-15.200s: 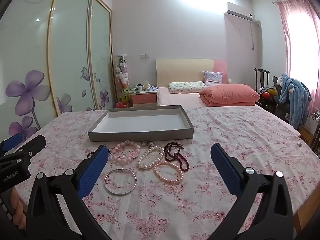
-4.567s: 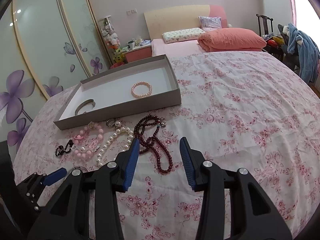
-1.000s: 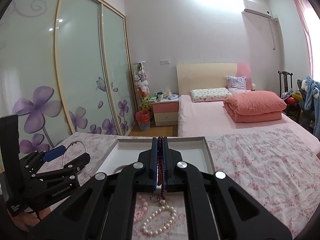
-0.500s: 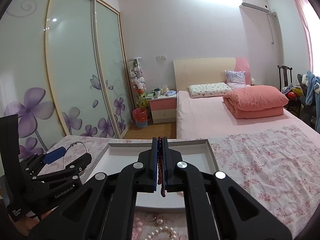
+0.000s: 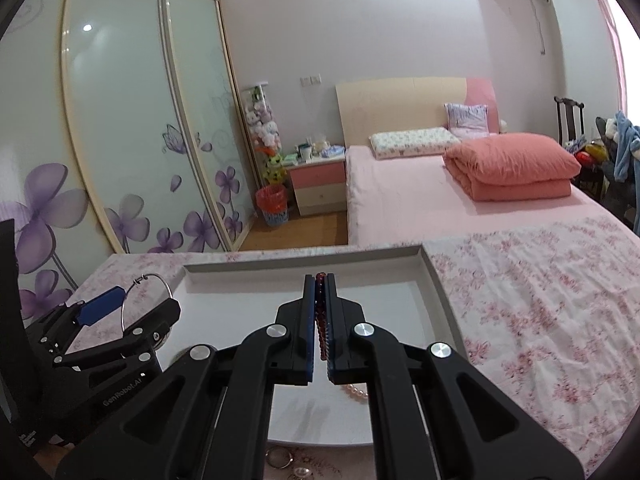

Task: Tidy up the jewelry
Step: 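Carry the bangle and red necklace into the gray tray and open both tools, then withdraw both tools from the tray toward the remaining bracelets, then grasp the white pearl bracelet with right tool while left tool grasps black bead bracelet, then lift the white pearl bracelet with right tool while left tool carries black bracelet over tray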

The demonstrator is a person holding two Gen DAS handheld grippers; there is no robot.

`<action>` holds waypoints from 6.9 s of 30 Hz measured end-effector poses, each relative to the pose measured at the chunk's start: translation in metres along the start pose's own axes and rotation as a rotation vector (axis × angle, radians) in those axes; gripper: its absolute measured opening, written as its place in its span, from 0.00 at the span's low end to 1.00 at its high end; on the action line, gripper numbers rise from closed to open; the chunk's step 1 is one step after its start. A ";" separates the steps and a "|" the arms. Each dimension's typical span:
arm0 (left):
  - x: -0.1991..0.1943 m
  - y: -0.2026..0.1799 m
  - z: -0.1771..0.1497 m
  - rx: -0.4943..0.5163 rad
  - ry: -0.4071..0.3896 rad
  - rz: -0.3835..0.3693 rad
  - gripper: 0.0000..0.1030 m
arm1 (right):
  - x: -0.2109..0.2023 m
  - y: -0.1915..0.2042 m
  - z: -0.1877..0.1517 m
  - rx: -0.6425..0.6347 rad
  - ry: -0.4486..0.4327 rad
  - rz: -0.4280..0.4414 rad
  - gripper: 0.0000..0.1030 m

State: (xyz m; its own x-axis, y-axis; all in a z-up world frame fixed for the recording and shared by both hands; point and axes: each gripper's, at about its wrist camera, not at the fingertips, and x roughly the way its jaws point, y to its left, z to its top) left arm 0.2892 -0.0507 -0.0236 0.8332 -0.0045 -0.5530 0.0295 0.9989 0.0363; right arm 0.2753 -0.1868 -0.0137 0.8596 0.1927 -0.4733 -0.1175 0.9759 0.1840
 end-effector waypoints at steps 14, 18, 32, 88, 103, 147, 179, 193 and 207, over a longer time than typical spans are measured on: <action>0.028 -0.007 -0.004 0.003 0.053 -0.021 0.70 | 0.013 -0.010 -0.002 0.045 0.045 -0.010 0.28; 0.025 -0.002 -0.002 -0.011 0.050 -0.016 0.70 | 0.007 -0.016 -0.001 0.053 0.035 -0.024 0.29; -0.027 0.040 -0.005 -0.049 0.025 0.052 0.70 | -0.034 -0.008 -0.007 0.010 0.031 -0.016 0.29; -0.058 0.025 -0.118 0.156 0.291 -0.070 0.65 | -0.034 -0.029 -0.101 -0.046 0.374 -0.170 0.10; -0.052 0.028 -0.117 0.125 0.306 -0.068 0.20 | -0.033 -0.030 -0.100 -0.044 0.375 -0.165 0.11; -0.071 0.040 -0.107 0.079 0.249 -0.069 0.11 | -0.076 0.024 -0.079 -0.184 0.188 -0.116 0.10; -0.141 0.051 -0.051 -0.043 0.011 -0.121 0.11 | -0.137 0.022 -0.030 -0.068 -0.103 0.057 0.10; -0.139 0.024 -0.018 -0.038 -0.059 -0.142 0.11 | -0.126 0.029 -0.015 -0.070 -0.150 0.078 0.10; -0.094 0.018 0.006 -0.045 -0.050 -0.154 0.11 | -0.095 0.021 0.009 -0.048 -0.172 0.061 0.10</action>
State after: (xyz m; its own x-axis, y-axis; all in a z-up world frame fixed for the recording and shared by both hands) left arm 0.2149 -0.0325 0.0335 0.8471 -0.1589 -0.5071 0.1351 0.9873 -0.0838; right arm 0.1954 -0.1860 0.0432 0.9221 0.2350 -0.3073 -0.1917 0.9676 0.1645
